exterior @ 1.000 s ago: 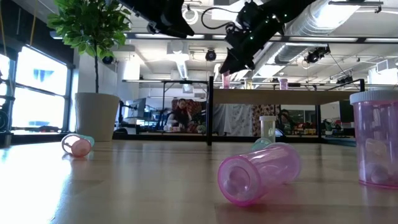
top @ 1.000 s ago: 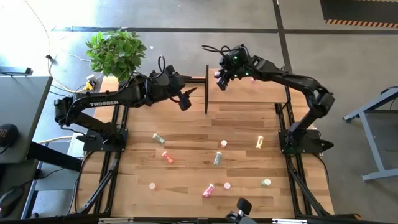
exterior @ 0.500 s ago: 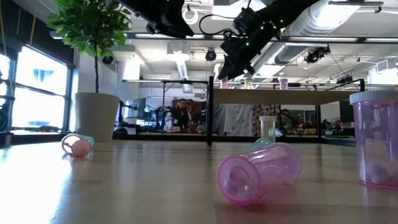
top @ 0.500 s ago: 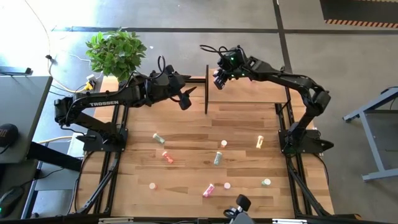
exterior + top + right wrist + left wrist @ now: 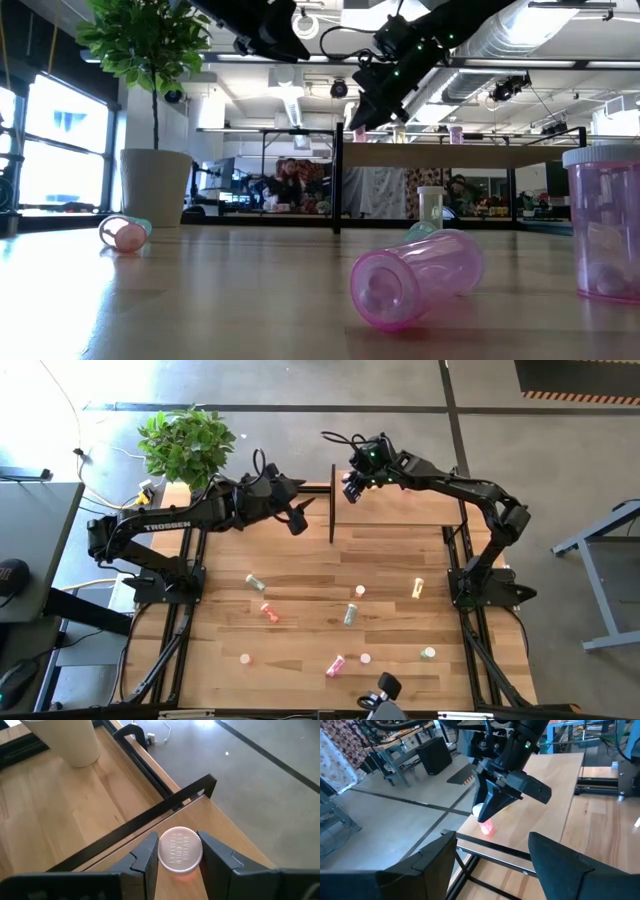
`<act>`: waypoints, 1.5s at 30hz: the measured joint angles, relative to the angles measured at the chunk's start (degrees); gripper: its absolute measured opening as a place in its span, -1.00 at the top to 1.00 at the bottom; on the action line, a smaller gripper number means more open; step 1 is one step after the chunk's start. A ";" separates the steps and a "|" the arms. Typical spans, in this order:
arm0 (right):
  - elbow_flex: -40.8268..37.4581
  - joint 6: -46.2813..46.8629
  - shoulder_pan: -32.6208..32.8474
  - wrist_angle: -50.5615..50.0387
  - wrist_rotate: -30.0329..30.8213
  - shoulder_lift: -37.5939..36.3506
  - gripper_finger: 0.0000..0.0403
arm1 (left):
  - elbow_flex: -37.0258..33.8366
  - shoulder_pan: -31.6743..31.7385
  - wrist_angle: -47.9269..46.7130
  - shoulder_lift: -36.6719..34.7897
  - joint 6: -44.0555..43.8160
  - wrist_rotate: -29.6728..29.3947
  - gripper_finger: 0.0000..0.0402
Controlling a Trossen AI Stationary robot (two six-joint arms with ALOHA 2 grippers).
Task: Pick and place medicine bottles onto shelf by color
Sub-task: Put the top pink medicine bottle on the shelf
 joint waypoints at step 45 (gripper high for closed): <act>-0.01 -2.02 0.13 -0.77 1.74 -0.04 0.25 | 0.00 0.25 -0.86 0.00 0.85 0.02 -0.19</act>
